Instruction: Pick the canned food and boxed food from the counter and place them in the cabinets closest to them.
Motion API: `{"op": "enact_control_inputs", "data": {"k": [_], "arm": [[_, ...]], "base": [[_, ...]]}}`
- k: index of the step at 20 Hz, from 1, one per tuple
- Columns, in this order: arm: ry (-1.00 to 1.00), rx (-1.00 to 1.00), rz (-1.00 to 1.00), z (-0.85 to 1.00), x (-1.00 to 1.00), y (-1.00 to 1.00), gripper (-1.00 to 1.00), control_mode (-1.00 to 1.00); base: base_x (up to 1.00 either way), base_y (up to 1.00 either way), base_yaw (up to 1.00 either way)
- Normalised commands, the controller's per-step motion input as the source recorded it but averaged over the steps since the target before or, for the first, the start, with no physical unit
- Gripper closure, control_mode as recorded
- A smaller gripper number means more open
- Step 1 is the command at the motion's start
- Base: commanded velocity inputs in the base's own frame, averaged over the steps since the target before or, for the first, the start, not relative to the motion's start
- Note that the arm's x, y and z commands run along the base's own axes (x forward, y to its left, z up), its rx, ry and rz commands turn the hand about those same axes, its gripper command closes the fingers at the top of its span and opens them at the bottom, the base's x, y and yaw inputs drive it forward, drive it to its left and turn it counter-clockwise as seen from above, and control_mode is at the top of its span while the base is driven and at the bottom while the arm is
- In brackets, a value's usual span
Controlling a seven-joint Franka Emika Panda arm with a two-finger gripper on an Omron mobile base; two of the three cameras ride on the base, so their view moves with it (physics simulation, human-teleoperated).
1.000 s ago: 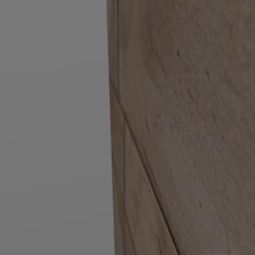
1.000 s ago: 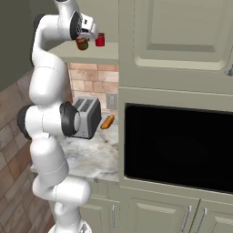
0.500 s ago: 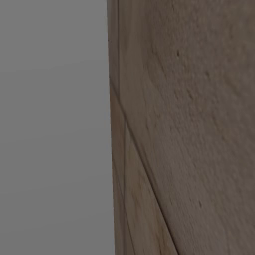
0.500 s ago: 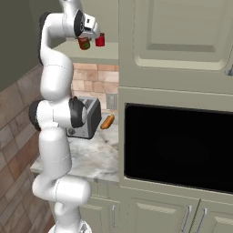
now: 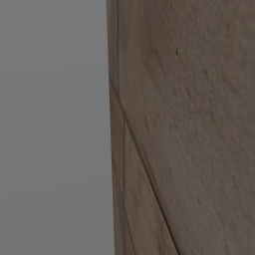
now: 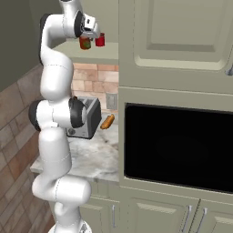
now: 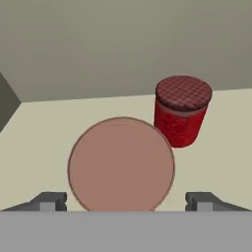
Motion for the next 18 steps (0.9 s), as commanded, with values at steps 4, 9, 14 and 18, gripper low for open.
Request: {"op": "enact_control_inputs", "data": {"k": [4,9,14,18], "arm": [[0.0,0.0,0.0,0.0,-0.06,0.0,-1.0,-1.0],[0.0,0.0,0.0,0.01,-0.47,0.0,-1.0,-1.0],[0.0,-0.01,0.0,-0.09,-0.84,0.0,-1.0,-1.0],[-0.03,-0.04,0.05,-0.48,-1.0,-0.09,-1.0,-1.0]], "base": [[0.0,0.0,0.0],[0.0,0.0,0.0],[0.0,0.0,0.0],[0.0,0.0,0.0]]}}
